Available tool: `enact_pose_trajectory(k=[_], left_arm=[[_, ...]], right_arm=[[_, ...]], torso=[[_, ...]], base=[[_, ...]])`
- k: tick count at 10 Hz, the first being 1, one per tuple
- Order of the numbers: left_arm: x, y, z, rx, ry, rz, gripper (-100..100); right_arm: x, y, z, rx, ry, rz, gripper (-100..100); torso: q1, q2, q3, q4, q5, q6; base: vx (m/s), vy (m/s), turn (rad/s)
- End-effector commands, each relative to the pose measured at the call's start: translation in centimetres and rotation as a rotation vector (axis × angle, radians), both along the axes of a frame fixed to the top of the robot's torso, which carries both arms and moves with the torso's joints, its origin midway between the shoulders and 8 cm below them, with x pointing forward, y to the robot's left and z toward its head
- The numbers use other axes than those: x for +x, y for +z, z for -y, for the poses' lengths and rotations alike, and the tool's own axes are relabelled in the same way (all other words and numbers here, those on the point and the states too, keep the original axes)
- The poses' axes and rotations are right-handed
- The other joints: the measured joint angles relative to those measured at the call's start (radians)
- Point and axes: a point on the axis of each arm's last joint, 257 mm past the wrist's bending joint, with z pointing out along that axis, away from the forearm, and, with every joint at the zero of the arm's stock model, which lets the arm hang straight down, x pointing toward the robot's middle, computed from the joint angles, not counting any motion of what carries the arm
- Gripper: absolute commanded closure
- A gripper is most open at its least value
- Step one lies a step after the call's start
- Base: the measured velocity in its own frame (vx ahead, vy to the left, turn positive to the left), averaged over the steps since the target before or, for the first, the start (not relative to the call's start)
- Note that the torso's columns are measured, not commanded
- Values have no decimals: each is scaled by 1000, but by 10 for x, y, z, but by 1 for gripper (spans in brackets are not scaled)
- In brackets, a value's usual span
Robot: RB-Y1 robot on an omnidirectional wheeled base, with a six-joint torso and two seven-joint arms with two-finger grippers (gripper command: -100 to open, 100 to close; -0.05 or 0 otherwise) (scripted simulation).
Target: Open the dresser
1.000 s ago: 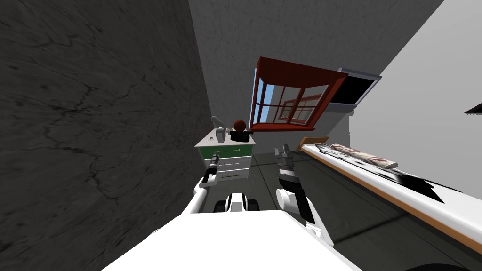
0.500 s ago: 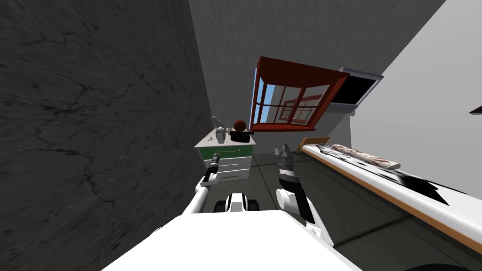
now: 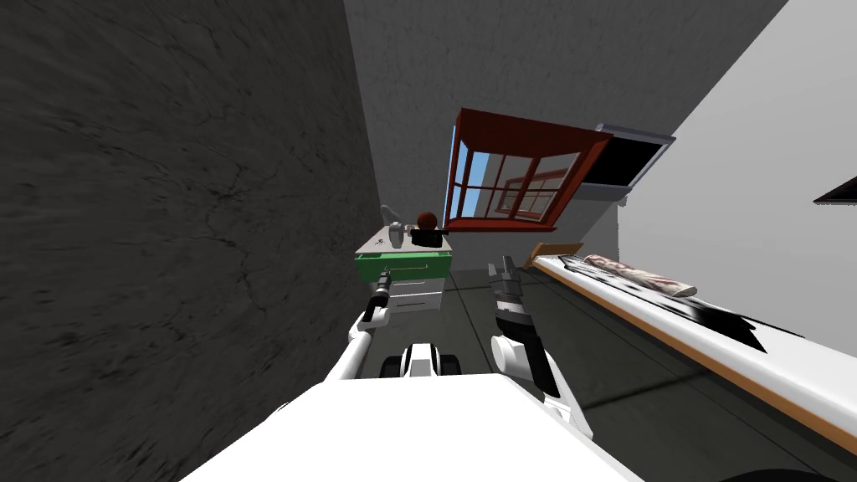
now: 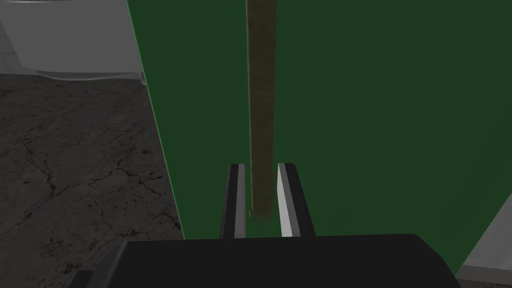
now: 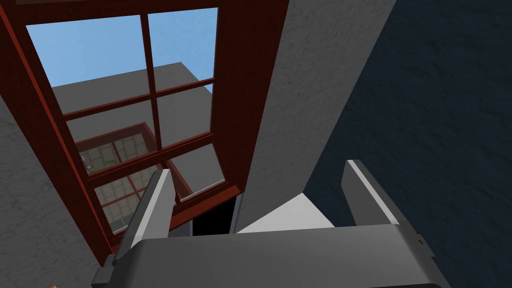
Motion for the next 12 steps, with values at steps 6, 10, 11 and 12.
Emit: enact_pose_trajectory(k=[6, 10, 11, 12], left_arm=[[-2, -3, 8, -2, -13, -9, 100], [8, 8, 13, -2, -24, -6, -100], [13, 14, 15, -2, -28, -6, -100], [18, 19, 16, -2, -31, -7, -100]], right_arm=[[0, 0, 0, 0, 0, 0, 0], [0, 0, 0, 0, 0, 0, 0], [0, 0, 0, 0, 0, 0, 0], [0, 0, 0, 0, 0, 0, 0]], torso=[[3, -6, -3, 0, 0, -2], [2, -1, -1, -1, 1, -1], [2, -7, -4, -2, 1, 0], [3, -11, -6, -4, 1, 0]], base=[[-154, 0, 10], [-183, -23, 32], [-39, -10, 52], [-19, -7, 38]])
